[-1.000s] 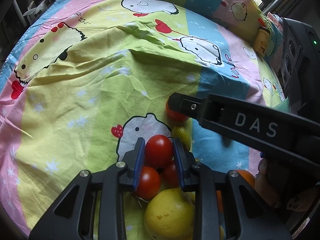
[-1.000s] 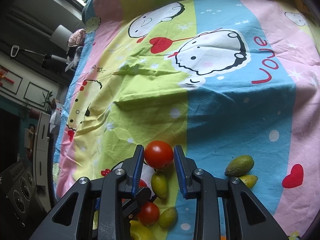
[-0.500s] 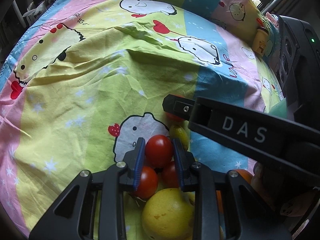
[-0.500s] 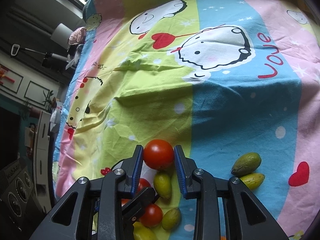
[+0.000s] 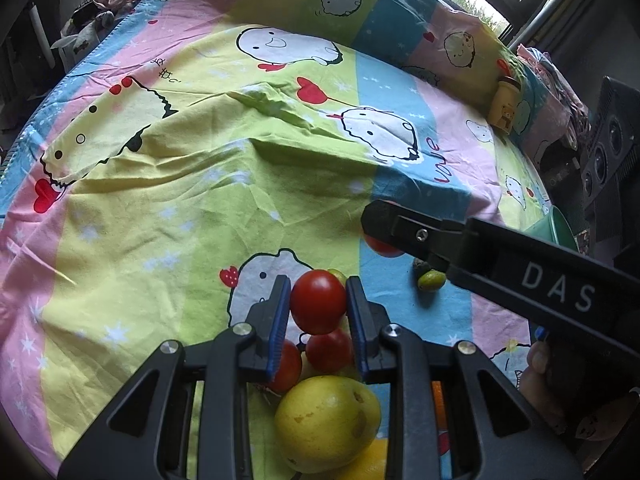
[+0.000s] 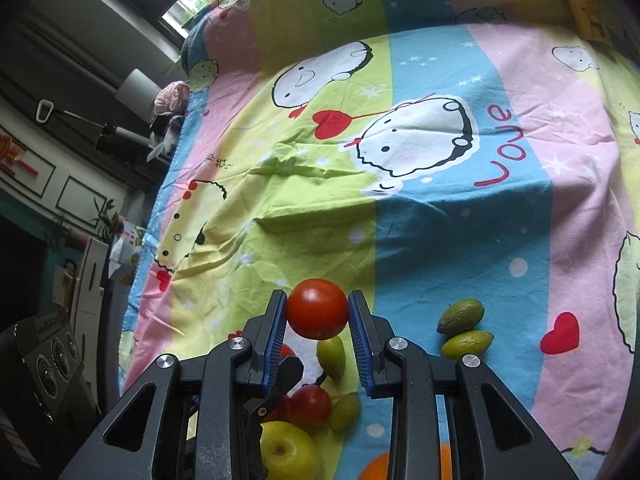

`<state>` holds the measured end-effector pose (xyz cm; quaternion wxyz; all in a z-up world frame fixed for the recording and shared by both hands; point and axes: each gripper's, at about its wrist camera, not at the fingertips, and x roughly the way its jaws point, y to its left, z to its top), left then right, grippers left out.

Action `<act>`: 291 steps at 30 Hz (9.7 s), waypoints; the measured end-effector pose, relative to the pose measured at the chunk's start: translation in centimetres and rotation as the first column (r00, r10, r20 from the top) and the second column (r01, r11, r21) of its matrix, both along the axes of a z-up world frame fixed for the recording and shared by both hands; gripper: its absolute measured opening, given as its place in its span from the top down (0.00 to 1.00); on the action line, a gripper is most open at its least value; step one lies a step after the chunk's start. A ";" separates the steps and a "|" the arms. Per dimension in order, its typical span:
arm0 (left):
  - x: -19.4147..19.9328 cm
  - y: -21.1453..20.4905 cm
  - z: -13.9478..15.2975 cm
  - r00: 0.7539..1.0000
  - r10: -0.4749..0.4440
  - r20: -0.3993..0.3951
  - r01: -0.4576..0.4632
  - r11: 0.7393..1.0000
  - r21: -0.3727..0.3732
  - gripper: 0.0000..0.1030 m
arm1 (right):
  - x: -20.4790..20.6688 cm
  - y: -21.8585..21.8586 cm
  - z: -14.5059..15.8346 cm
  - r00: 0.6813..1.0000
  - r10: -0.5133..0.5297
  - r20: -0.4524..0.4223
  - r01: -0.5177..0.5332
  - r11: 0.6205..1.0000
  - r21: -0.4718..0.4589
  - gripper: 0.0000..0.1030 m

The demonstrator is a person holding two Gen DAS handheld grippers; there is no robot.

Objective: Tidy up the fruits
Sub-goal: 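Close the left gripper on a red cherry tomato while the right gripper grasps another, then carry both held cherry tomatoes up and over the green bowl, then open the left gripper over the bowl while the right gripper releases its tomato, then move both grippers back to the fruit cluster, then close the left gripper on a green olive while the right gripper grasps another, then carry both held green olives up and over the green bowl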

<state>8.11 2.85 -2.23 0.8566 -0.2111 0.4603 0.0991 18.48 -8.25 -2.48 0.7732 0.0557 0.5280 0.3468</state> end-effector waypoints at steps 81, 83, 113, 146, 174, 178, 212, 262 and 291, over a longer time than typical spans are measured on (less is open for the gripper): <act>10.0 -23.9 5.4 0.825 -0.521 0.221 0.543 0.838 -0.052 0.73 | 0.1 -30.0 4.2 0.678 -0.729 0.098 0.715 0.684 0.143 0.69; 10.2 -24.2 5.1 0.823 -0.527 0.212 0.548 0.835 -0.055 0.73 | 0.2 -30.1 4.0 0.677 -0.730 0.094 0.718 0.683 0.132 0.69; 11.1 -26.0 2.9 0.826 -0.551 0.122 0.559 0.829 -0.038 0.73 | 1.3 -30.2 2.1 0.678 -0.732 0.063 0.733 0.680 0.011 0.69; 1.1 -13.4 10.1 0.908 -0.307 0.286 0.301 0.951 0.068 0.36 | -2.1 -27.4 7.2 0.743 -0.652 0.153 0.625 0.757 0.189 0.44; -3.3 1.9 3.5 0.991 0.072 0.109 -0.071 0.997 -0.013 0.34 | -3.7 -15.1 8.0 0.924 -0.309 0.224 0.276 0.947 0.166 0.43; -2.1 0.7 2.7 0.996 0.023 0.090 -0.022 1.000 -0.018 0.41 | -3.0 -11.8 6.3 0.951 -0.240 0.195 0.225 0.970 0.094 0.43; 3.4 -1.3 -2.9 0.993 -0.037 -0.116 0.033 0.999 -0.030 0.77 | 2.3 -2.6 -3.6 0.993 -0.108 0.036 0.113 0.966 -0.232 0.77; 0.8 -3.5 2.5 0.993 -0.051 0.110 0.049 0.999 0.022 0.81 | -0.6 -7.0 1.8 0.976 -0.178 0.123 0.182 0.983 -0.014 0.80; 0.3 -8.0 7.1 0.953 -0.156 0.259 0.133 0.985 0.107 0.81 | -2.8 -12.9 7.0 0.920 -0.311 0.237 0.287 0.949 0.130 0.80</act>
